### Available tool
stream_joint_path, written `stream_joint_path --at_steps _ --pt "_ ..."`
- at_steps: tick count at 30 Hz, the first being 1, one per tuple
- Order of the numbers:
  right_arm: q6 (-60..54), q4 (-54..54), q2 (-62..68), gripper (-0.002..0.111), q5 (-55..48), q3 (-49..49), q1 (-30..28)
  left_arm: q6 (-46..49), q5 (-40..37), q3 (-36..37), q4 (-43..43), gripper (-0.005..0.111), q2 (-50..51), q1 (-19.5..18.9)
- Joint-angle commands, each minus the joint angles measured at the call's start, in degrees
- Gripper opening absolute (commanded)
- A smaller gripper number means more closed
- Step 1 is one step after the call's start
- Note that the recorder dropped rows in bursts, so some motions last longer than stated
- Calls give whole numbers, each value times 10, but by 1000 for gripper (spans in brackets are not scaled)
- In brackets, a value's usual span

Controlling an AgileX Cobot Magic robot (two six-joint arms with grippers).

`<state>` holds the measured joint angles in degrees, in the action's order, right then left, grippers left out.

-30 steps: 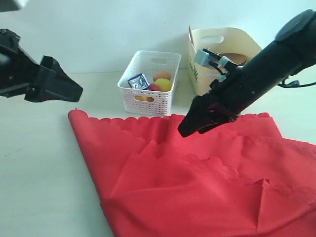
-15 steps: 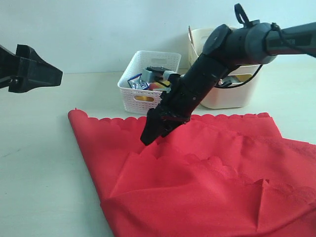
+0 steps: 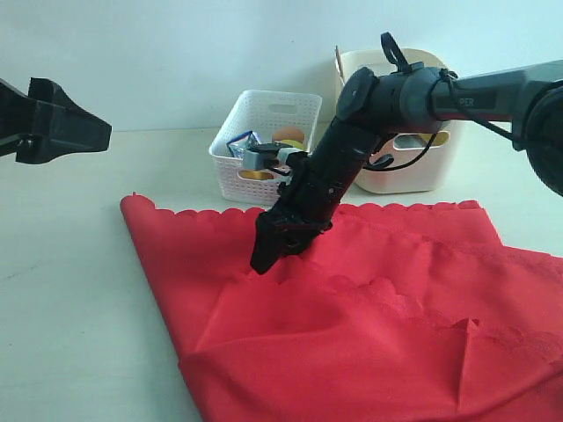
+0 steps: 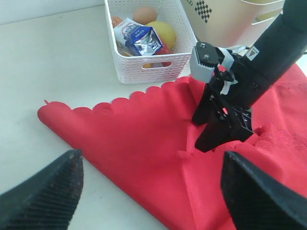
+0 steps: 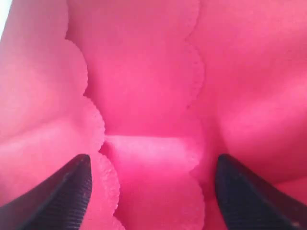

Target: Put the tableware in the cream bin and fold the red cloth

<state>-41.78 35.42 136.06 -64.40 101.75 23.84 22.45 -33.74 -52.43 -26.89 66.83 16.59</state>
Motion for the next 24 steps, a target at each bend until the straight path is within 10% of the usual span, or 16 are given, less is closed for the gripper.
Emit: stream_joint_path --at_steps 1,24 --pt "-5 -2 2 69 -7 5 4 -4 9 2 2 75 -5 -2" --pt "-30 44 2 63 -56 -8 21 -4 6 2 2 75 -5 -1"
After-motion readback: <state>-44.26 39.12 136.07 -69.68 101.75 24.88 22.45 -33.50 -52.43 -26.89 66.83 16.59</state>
